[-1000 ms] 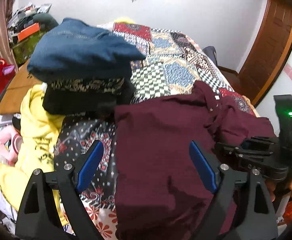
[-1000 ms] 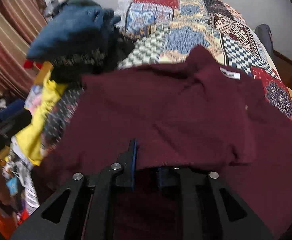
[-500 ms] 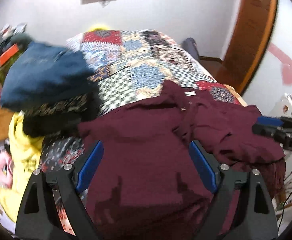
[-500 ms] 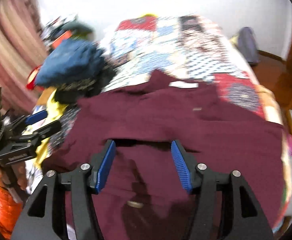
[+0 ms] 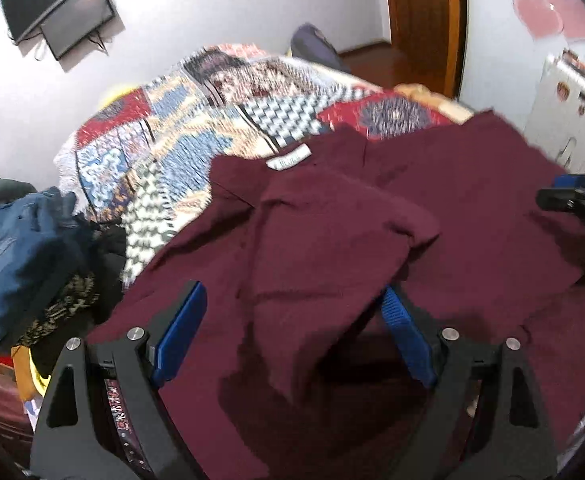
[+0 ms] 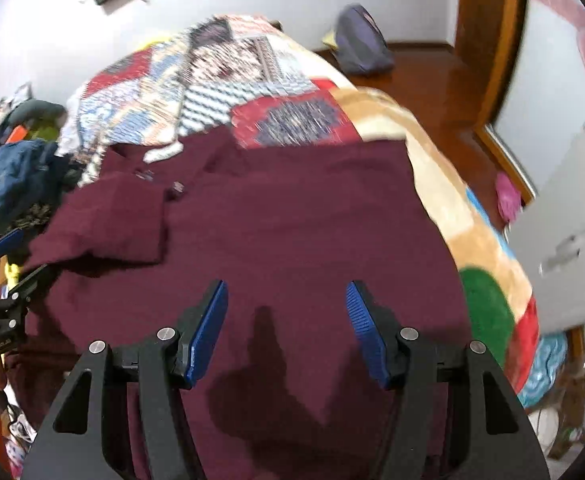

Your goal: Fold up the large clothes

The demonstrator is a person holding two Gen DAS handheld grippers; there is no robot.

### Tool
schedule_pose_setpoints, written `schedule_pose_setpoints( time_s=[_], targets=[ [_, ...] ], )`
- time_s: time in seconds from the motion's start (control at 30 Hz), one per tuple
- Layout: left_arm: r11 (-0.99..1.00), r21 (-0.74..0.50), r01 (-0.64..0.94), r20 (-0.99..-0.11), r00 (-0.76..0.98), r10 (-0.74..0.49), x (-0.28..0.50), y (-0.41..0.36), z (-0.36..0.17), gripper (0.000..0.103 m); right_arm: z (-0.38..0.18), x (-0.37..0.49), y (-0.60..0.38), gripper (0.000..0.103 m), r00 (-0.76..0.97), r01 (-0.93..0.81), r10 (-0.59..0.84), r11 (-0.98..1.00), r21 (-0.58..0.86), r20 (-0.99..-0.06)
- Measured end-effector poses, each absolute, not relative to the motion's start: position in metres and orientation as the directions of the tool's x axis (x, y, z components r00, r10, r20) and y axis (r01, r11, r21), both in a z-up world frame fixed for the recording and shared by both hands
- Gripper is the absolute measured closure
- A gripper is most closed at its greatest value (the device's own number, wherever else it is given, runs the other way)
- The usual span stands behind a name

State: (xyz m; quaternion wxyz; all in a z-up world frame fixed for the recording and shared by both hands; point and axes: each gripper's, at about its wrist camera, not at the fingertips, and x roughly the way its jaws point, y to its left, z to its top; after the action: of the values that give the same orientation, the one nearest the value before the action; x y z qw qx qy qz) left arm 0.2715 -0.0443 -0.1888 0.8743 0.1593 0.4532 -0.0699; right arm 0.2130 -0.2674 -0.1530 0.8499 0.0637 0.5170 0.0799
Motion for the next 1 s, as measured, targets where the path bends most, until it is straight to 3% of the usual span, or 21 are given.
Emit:
schedule_pose_setpoints(
  time_s=[0.13, 0.2, 0.37, 0.5, 0.7, 0.83, 1.0],
  targets=[
    [0.946, 0.214, 0.245, -0.819, 0.573, 0.036, 0.285, -0.045, -0.199, 0.018, -0.176, 0.211, -0.272, 0.045, 0.413, -0.051, 0.206, 0.978, 0.203, -0.887],
    [0.962, 0.174, 0.21, -0.816, 0.578, 0.022, 0.289, -0.036, -0.193, 0.033, -0.178, 0.209, -0.268, 0.043, 0.424, -0.068, 0.19, 0.982, 0.178, -0.885],
    [0.995, 0.067, 0.069, -0.776, 0.631, 0.008, 0.285, 0.009, -0.164, 0.042, -0.179, 0.204, -0.26, 0.037, 0.449, -0.108, 0.171, 0.985, 0.137, -0.877],
    [0.995, -0.101, -0.017, -0.774, 0.63, -0.067, 0.264, 0.062, -0.156, 0.042, -0.181, 0.203, -0.265, 0.037, 0.454, -0.116, 0.172, 0.984, 0.133, -0.874],
    [0.945, -0.275, -0.175, -0.788, 0.604, -0.118, 0.221, 0.126, -0.185, 0.042, -0.18, 0.206, -0.269, 0.037, 0.455, -0.091, 0.201, 0.98, 0.179, -0.868],
    [0.901, -0.38, -0.21, -0.817, 0.532, -0.221, 0.214, 0.146, -0.218, 0.042, -0.18, 0.206, -0.265, 0.037, 0.454, -0.083, 0.169, 0.986, 0.148, -0.875],
    [0.838, -0.488, -0.244, -0.792, 0.527, -0.308, 0.213, 0.158, -0.241, 0.042, -0.179, 0.208, -0.261, 0.037, 0.453, -0.077, 0.146, 0.989, 0.125, -0.88]
  ],
)
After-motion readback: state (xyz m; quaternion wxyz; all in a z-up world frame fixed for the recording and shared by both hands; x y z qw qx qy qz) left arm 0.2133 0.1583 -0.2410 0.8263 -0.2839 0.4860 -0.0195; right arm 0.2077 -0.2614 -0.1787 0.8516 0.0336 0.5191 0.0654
